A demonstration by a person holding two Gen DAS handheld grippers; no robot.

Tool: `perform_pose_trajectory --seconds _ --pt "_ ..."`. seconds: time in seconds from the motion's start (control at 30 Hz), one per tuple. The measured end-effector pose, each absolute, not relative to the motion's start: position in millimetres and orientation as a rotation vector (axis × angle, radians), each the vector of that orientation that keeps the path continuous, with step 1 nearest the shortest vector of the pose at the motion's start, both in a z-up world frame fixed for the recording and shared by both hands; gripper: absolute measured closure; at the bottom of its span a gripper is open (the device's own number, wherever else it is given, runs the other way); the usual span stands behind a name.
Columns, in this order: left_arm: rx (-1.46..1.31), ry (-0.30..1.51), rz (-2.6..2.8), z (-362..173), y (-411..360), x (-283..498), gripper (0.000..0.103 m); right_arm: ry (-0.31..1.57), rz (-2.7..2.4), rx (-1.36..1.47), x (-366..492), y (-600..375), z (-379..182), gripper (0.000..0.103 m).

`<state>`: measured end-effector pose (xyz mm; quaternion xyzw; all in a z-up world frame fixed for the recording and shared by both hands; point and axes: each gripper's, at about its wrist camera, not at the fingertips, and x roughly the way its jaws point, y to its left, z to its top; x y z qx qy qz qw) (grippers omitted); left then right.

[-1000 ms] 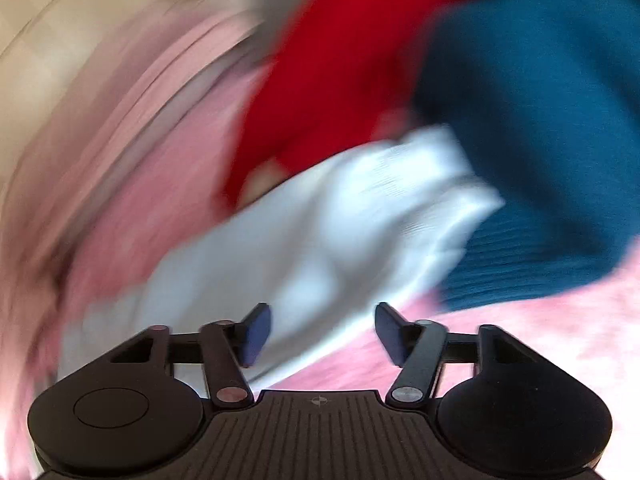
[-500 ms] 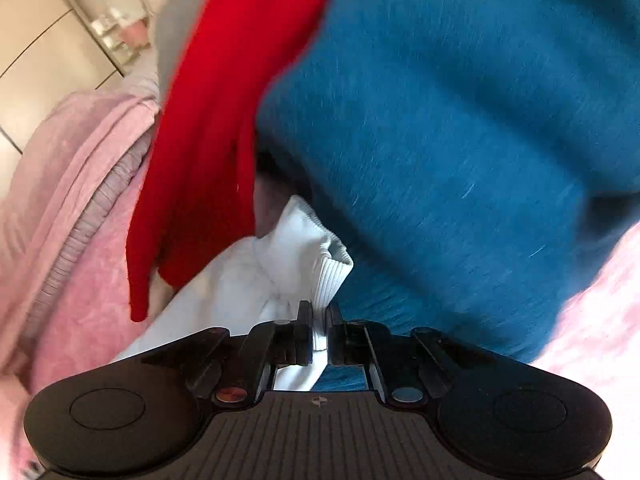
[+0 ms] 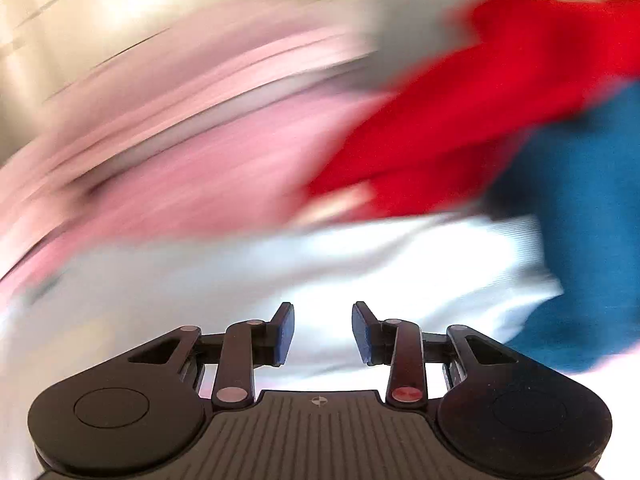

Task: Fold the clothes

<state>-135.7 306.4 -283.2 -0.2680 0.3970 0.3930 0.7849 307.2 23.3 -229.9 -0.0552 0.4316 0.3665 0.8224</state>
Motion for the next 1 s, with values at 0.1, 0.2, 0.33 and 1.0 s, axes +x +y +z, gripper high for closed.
perform_pose_trajectory --seconds 0.1,0.2,0.33,1.0 --pt "-0.529 0.876 0.81 -293 310 -127 0.076 0.931 1.005 -0.246 242 76 -244 0.067" --pt "-0.51 0.947 0.768 -306 305 -133 0.076 0.91 1.05 -0.419 184 100 -267 0.067" --pt "-0.48 0.981 0.703 -304 268 -189 0.076 0.885 0.972 -0.566 112 61 -287 0.067" --pt "-0.551 0.963 0.715 -80 194 -244 0.069 1.162 0.815 -0.231 19 -46 -109 0.034"
